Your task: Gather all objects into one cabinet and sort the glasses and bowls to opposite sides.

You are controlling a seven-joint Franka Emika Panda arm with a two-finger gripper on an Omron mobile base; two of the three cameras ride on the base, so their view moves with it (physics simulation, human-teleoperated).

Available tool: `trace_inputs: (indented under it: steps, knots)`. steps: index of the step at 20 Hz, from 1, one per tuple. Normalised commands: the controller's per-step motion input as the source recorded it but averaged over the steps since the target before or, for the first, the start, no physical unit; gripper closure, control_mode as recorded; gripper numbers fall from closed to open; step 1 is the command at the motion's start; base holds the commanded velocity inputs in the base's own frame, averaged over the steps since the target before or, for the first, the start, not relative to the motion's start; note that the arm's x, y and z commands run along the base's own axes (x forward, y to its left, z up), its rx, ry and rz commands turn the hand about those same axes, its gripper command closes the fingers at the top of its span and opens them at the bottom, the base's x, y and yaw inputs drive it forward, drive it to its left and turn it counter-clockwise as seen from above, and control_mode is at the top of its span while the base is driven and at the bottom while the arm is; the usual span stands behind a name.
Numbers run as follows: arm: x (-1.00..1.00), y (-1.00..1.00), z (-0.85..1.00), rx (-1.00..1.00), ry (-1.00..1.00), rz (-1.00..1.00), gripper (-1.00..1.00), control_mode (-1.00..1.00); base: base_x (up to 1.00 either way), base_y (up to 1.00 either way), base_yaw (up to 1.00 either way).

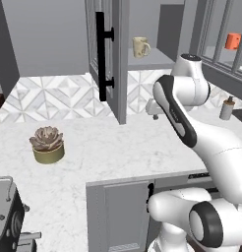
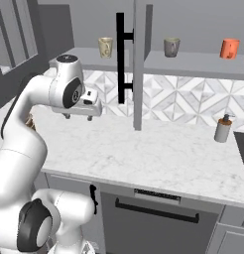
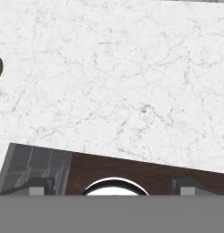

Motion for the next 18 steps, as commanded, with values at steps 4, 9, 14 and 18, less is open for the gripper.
trace_inputs:
  steps: [4, 9, 14, 18]
  knots:
    - [-0.12, 0.0, 0.01, 0.0, -0.05, 0.0, -1.0, -1.0, -0.06, 0.0, 0.0]
    - [-0.03, 0.03, 0.6, 0.0, -0.42, 0.0, -1.0, -1.0, 0.0, 0.0, 0.0]
    - [0.44, 0.06, 0.72, 0.0, -0.39, 0.0, -1.0, -1.0, 0.0, 0.0, 0.0]
    - [0.72, -0.03, 0.62, 0.0, -0.14, 0.0, -1.0, -1.0, 0.0, 0.0, 0.0]
